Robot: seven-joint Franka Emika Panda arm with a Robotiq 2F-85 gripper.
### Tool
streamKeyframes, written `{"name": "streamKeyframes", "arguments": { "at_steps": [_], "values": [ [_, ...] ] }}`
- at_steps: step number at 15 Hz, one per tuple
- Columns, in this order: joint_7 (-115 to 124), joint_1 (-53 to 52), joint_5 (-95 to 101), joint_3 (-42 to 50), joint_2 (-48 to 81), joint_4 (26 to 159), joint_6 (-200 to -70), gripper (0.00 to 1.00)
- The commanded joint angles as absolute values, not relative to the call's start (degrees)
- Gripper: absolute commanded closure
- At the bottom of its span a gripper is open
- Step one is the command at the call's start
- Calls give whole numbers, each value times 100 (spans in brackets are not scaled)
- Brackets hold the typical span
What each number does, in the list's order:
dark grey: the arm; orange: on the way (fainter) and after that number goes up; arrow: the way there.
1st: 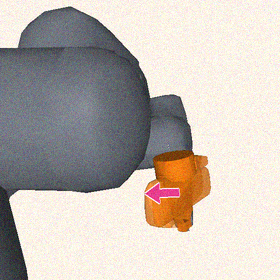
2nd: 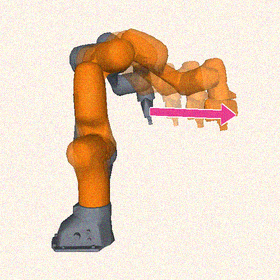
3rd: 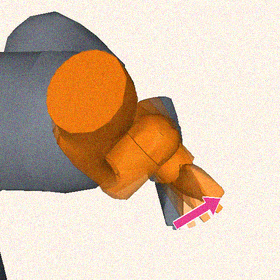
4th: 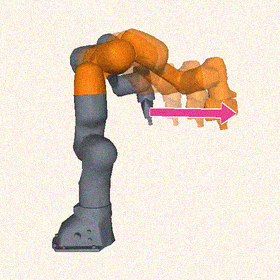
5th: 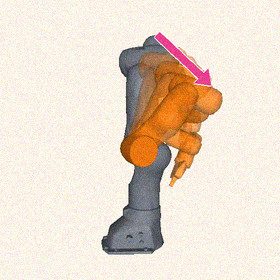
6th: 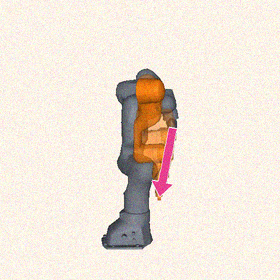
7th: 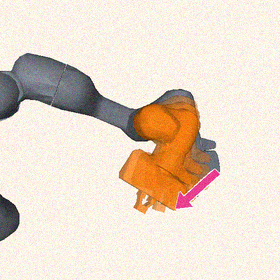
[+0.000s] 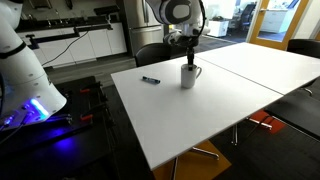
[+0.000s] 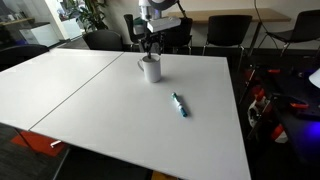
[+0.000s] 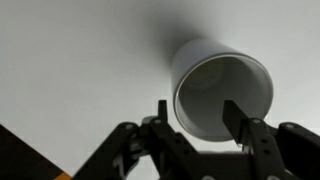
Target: Remove the marker from the cup and put it on the table , and then move the cup to the center
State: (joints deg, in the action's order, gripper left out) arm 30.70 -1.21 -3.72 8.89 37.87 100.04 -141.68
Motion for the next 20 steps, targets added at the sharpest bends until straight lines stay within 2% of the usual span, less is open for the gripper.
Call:
{"name": "streamKeyframes", "arguments": {
  "at_steps": [1, 5, 9, 11, 13, 15, 20],
  "values": [
    [3125, -237, -431, 944, 3225, 10582, -14379, 25],
    [3196, -324, -346, 975, 2741, 10993, -14432, 33],
    [3319, -433, -187, 1025, 2170, 11493, -14608, 32],
    [3421, -501, -24, 1051, 1831, 11798, -14741, 26],
    [3409, -529, 113, 1010, 1505, 12078, -14866, 8],
    [3367, -536, 211, 934, 1184, 12314, -14877, 0],
    [3252, -539, 357, 615, 509, 12733, -14692, 0]
  ]
}}
